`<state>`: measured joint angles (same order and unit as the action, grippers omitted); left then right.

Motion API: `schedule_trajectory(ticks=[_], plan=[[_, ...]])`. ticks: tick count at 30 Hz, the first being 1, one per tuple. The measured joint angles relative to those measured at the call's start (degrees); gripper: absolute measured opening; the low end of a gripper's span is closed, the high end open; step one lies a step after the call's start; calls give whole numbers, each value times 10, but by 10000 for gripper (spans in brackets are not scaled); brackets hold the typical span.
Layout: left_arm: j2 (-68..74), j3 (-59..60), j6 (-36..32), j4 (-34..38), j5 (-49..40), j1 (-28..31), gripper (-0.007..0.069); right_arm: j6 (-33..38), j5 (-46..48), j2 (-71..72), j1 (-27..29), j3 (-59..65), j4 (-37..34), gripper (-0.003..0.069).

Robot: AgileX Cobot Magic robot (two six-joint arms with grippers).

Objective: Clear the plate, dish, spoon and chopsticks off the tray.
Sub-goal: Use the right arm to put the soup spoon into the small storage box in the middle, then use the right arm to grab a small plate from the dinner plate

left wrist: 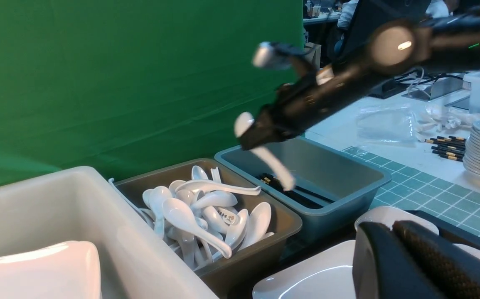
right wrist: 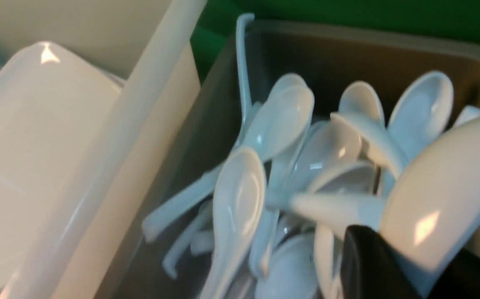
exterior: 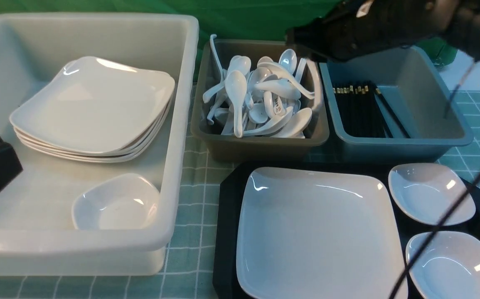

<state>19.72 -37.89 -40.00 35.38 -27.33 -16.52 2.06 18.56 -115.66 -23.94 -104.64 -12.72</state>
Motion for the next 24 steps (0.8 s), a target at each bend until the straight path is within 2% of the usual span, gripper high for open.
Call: schedule_trajectory(ticks=[5,7,10,13,15,18,20,24], plan=[[0,0,0,-2,0,0,17,1,2,-77,0,-73,6,402],[0,0,0,-3,0,0,17,1,12,-79,0,-77,7,477],[0,0,0,-13,0,0,17,4,46,-65,0,-77,11,509],[0,0,0,-19,0,0,17,22,139,-10,0,-78,32,418],[0,0,0,-23,0,0,17,41,209,27,0,-78,53,327],[0,0,0,-24,-2,0,17,64,333,88,0,-75,106,148],[0,0,0,-25,-9,0,17,67,384,124,0,-64,135,73],[0,0,0,-27,-23,0,17,69,440,210,0,12,175,34]])
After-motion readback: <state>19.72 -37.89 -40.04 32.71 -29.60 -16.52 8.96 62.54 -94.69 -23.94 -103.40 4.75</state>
